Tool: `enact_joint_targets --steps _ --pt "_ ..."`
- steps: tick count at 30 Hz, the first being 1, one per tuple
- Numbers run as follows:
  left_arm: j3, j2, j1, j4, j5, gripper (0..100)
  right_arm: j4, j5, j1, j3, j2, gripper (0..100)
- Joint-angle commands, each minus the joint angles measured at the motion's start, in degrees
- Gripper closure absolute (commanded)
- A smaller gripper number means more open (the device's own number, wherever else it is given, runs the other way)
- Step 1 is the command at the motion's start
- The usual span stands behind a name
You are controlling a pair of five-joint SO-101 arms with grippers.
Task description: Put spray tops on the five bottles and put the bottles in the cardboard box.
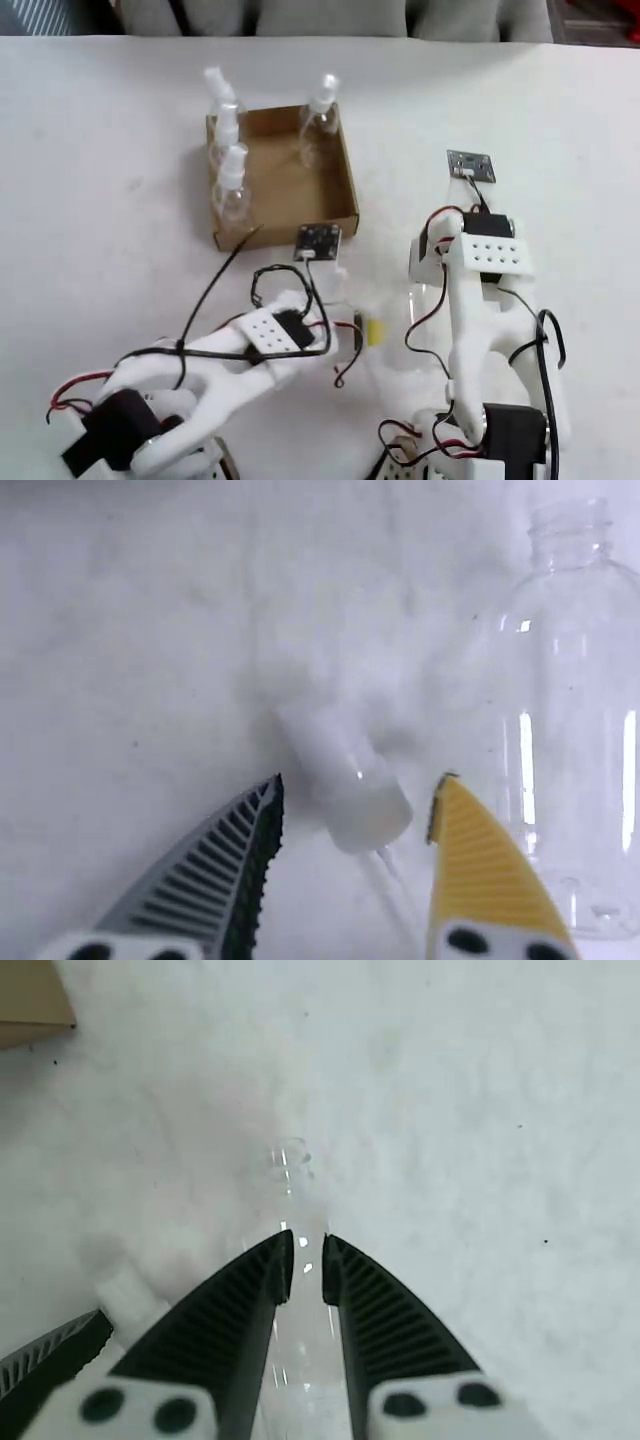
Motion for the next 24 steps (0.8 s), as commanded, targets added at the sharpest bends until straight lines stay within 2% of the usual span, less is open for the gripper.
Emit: enact_joint_targets --steps 1,3,5,9,16,21,24 --pt "-5.01 3.21 -1.19 0.26 0.53 92 -1.98 0.79 -0.75 0.26 -2.07 97.4" --pt "-6.15 4.88 -1.19 0.53 0.35 99 -3.47 0.79 -0.75 0.97 -1.27 97.4" --pt "-5.98 5.58 -0.92 0.62 -1.41 96 -3.74 0.79 -0.75 1.05 0.04 97.4" --pt "-5.1 5.23 -0.84 0.88 -4.92 95 -3.74 0.79 -0.75 0.97 0.92 97.4" --pt "-5.01 -4.26 -1.27 11.96 -15.3 95 -1.01 0.79 -0.75 0.09 -1.27 97.8" --pt "-3.87 -4.26 -1.45 11.96 -16.35 95 5.93 0.53 -0.84 -2.99 -6.46 97.4" --pt "-3.96 -2.33 -4.0 11.96 -16.53 95 7.69 0.26 -2.86 -2.9 -7.34 97.4"
